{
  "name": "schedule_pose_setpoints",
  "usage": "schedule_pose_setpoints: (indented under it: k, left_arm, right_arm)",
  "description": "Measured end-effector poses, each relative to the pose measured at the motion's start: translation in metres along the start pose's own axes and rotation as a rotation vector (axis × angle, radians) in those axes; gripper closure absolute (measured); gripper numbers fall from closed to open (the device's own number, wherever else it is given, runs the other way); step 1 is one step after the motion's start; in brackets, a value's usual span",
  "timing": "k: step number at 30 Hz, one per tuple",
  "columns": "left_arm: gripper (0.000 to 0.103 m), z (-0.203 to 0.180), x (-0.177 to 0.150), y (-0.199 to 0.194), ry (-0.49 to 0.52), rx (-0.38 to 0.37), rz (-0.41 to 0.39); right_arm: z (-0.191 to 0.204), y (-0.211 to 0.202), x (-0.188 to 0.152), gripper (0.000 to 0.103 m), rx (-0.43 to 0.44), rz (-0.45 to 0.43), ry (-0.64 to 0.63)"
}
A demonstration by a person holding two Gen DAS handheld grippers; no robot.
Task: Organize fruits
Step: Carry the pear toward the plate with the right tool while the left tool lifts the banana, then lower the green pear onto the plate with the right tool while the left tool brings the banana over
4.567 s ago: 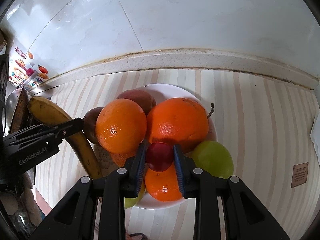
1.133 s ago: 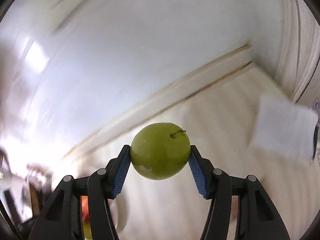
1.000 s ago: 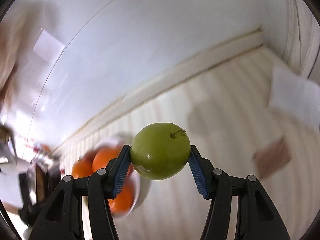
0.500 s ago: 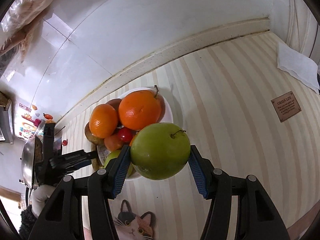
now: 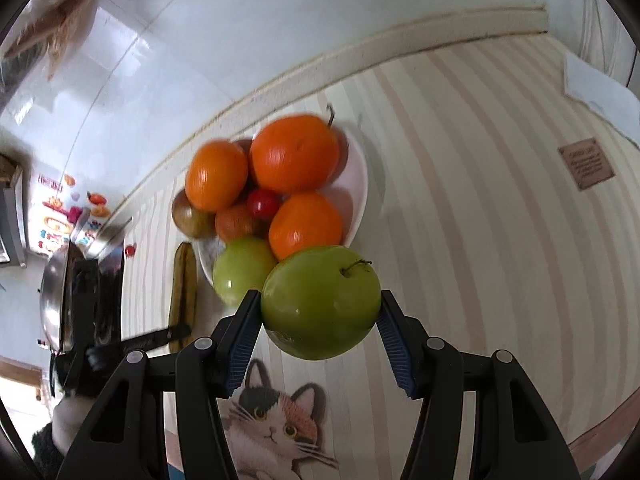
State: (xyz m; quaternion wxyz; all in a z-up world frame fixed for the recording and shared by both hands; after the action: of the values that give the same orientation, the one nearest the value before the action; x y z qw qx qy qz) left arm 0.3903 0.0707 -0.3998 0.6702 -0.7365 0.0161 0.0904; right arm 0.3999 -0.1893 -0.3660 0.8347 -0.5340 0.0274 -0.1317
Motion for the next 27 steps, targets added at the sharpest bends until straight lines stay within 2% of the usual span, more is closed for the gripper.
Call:
schedule_pose_setpoints:
  k: [3, 5, 8, 11, 14, 18, 23, 27]
  left_arm:
    - [0.067, -0.008, 0.006, 0.012, 0.004, 0.005, 0.037]
    - [0.065, -0.015, 0.017, 0.014, 0.013, 0.034, 0.024]
    - [0.065, -0.025, 0.035, 0.017, 0.046, 0.098, -0.001]
    - [0.069, -0.031, 0.039, 0.021, 0.05, 0.087, -0.005]
    - [0.069, -0.022, 0.03, 0.015, -0.016, 0.023, -0.004]
    - [0.069, -0.011, 0.022, -0.01, -0.092, -0.062, -0.054]
    - [0.069, -0.014, 0.02, -0.052, -0.126, -0.183, -0.103]
    - [0.069, -0.045, 0.046, -0.081, -0.124, -0.222, -0.152]
  right_arm:
    - [0.0, 0.012, -0.004, 0.042, 0.004, 0.026, -0.002]
    - [0.002, 0.017, -0.005, 0.042, 0.005, 0.036, -0.009]
    - [0.007, 0.017, -0.003, 0.042, 0.001, 0.036, -0.029]
    - [0.01, 0.015, -0.001, 0.042, -0.003, 0.032, -0.047]
    - [0.011, 0.009, 0.003, 0.043, -0.005, 0.023, -0.057]
    - [0.011, -0.003, 0.009, 0.042, 0.017, -0.003, -0.042]
    - [0.007, -0.015, 0.024, 0.042, 0.041, -0.028, -0.031]
    - [0.003, -0.024, 0.042, 0.043, 0.04, -0.051, -0.023]
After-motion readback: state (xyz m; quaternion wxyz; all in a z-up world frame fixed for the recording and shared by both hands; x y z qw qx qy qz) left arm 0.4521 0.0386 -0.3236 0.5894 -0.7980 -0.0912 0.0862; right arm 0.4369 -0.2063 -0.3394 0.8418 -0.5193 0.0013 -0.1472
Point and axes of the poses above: each gripper's, at about its wrist camera, not at the fingertips, and y roughly the way its jaws point, z to its left, x to its top, the point moved 8 cm from there along y, roughly the way its jaws point, and after that the axes turned 10 degrees about z, right-handed, at the moved point
